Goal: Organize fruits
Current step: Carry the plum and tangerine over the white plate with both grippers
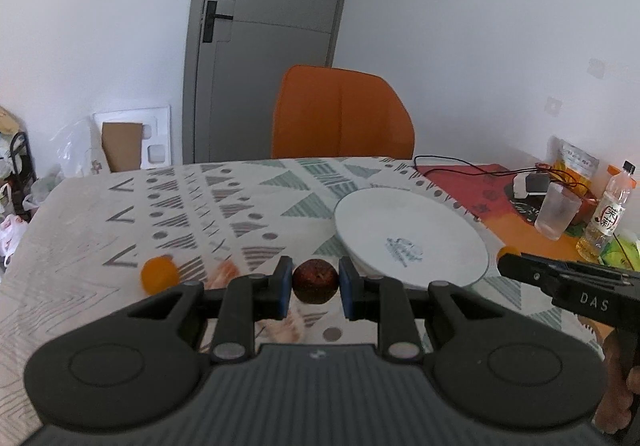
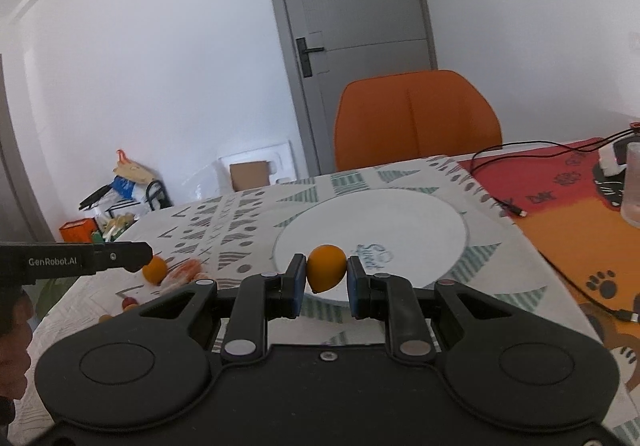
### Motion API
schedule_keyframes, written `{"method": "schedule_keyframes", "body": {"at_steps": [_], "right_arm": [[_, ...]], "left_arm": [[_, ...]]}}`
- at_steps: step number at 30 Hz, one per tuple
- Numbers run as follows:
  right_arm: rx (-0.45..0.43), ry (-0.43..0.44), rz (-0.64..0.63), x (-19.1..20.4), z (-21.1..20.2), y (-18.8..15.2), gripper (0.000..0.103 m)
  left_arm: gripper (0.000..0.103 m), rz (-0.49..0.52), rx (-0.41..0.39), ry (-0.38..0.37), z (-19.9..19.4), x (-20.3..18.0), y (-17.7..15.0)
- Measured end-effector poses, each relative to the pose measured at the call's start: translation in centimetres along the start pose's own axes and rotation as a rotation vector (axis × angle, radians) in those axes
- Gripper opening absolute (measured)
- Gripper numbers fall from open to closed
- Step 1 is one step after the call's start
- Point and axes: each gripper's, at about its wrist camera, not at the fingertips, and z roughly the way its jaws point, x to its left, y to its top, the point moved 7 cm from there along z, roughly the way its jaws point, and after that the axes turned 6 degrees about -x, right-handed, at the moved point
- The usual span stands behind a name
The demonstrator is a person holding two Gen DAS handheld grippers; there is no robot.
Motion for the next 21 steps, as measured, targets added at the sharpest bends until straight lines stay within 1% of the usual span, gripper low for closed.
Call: {"method": "schedule_keyframes", "body": {"at_steps": [8, 15, 21], "right_arm": [[-0.016, -0.027, 0.026, -2.4, 0.1, 0.0, 0.02], [-0.006, -0.048, 0.054, -4.5, 1.0, -0.4, 0.02], [0.003, -0.048, 0.06, -5.4, 2.1, -0.5, 0.02]], "left_arm": [[0.023, 0.02, 0.002, -0.025, 2.1, -1.8, 0.6], [0.023, 0.028, 0.015, -0.047, 4.2, -3.3, 0.9], [0.023, 0.041, 0.031, -0.065, 6.1, -4.5, 1.0]]}}
